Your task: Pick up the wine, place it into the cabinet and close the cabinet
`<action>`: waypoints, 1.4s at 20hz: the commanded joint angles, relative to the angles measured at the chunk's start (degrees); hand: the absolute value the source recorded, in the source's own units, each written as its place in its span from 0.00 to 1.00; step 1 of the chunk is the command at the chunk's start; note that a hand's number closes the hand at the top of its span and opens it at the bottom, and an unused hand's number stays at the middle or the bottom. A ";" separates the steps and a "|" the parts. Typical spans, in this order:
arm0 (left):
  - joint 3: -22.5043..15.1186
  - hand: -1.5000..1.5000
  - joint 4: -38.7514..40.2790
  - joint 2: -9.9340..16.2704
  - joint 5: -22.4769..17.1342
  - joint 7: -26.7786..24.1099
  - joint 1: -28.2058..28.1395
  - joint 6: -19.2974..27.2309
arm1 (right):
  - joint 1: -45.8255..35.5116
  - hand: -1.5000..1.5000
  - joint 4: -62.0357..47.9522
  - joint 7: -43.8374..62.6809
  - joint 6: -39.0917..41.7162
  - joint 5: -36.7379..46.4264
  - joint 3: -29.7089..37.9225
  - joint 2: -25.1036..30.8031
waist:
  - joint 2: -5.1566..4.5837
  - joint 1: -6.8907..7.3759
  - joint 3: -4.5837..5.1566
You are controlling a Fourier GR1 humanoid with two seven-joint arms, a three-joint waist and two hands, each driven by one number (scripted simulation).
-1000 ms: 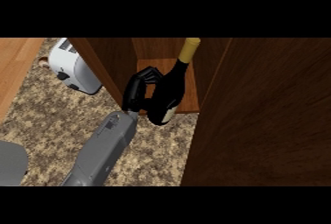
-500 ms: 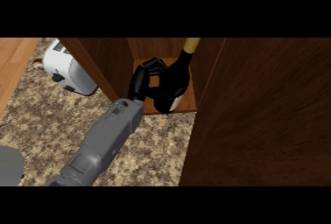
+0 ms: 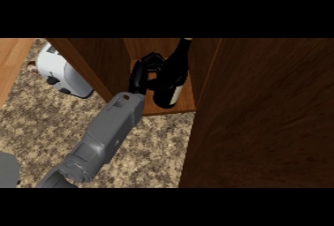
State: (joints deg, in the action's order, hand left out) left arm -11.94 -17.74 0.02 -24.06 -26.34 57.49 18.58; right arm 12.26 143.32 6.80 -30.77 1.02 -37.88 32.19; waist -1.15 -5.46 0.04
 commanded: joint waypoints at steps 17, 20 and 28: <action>2.64 0.00 12.12 3.20 1.64 -3.42 9.51 5.67 | 4.49 0.00 6.05 -2.80 3.42 -4.49 -0.67 0.92 | -1.05 -1.65 -0.02; 2.66 0.00 12.76 4.69 2.00 -3.98 10.18 6.29 | 6.29 0.00 8.01 -2.58 3.62 -3.75 -1.49 2.02 | -0.94 -2.66 0.03; 3.25 0.00 13.86 4.52 2.04 -5.16 10.72 7.61 | 5.06 0.00 7.11 -3.49 4.44 -3.81 -2.08 1.41 | -1.28 -2.32 0.14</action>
State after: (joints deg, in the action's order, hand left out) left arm -8.99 -3.97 4.40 -21.99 -31.30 67.29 26.65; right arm 15.64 142.88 0.46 -26.84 -0.48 -38.92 32.74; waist -2.43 -7.78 0.14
